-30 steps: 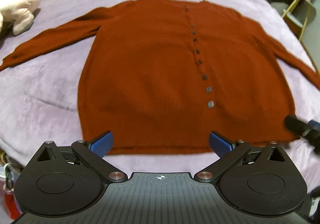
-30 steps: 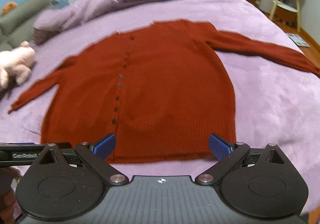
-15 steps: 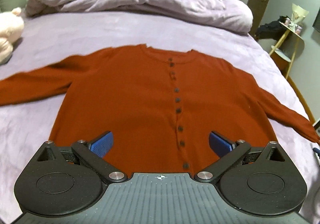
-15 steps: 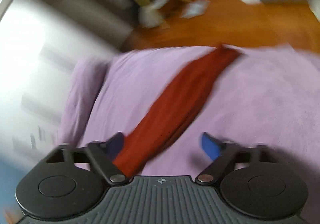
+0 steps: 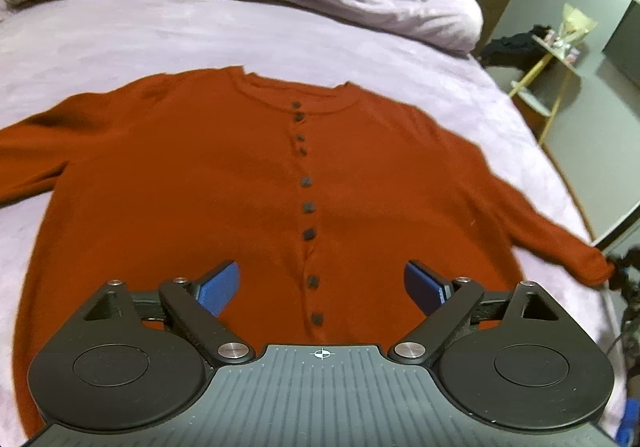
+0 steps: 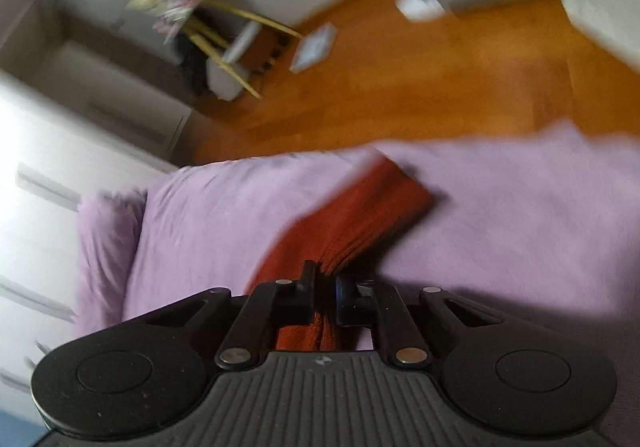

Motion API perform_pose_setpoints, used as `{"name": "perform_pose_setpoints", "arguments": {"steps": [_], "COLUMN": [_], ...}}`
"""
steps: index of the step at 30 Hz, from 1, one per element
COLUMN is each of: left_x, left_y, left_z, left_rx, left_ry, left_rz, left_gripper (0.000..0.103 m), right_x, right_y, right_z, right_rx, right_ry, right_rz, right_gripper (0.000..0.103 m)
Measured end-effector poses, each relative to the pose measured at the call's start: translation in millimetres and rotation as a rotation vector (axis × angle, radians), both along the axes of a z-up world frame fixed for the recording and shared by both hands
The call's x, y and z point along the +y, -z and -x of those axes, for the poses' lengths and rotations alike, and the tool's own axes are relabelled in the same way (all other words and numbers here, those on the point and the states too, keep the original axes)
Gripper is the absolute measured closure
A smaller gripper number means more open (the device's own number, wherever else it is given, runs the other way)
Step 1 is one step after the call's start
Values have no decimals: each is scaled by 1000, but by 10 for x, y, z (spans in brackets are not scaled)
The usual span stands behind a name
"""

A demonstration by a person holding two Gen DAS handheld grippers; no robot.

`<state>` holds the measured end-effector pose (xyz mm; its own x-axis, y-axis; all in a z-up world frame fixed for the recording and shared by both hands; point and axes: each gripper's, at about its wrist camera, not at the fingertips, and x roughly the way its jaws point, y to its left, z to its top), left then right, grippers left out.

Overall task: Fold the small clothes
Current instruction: 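Grasp a cardigan sleeve with the right tool and lift it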

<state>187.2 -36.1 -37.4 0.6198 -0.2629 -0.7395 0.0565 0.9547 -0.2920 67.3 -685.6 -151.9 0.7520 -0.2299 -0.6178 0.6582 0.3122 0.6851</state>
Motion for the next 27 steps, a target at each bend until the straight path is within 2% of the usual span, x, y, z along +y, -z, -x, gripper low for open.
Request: {"name": "perform_pose_setpoints", "arguments": {"steps": [3,6,9,11,15,18,21,23,27], "left_x": [13,15,77,162,340,420,430,363,353], "left_y": [-54,-59,53,191,579,808,956,1052,1128], "left_z": [-154,-341,-546,-661,-852,-935,-1024,-1095,-1184], "left_rx": [-16,-38,-18,17,145,214,257,305,344], "left_ry": [23,43,41,30,7,12,13,30,0], "left_rz": [104,216,333,415,529,624,662,661,712], "left_gripper": [11,13,14,14,18,18,18,25,25], "right_x": [559,1394,2317,2873,3592,3927,4091,4189,4128], "right_y": [-558,-982,-1110,-974,-535,-334,-271,-252,-317], "right_z": [-275,-497,-613,-655,-693,-608,-494,-341,-335], "right_rx": [-70,-221,-322,-326,-229,-188,-169,-176,-169], "right_ry": [-196,-486,-781,-922,-1066,-1132,-1161,-1186,-1203], "right_rz": [271,428,521,555,599,694,789,838,788], "right_gripper": [97,97,97,97,97,97,97,97,97]}}
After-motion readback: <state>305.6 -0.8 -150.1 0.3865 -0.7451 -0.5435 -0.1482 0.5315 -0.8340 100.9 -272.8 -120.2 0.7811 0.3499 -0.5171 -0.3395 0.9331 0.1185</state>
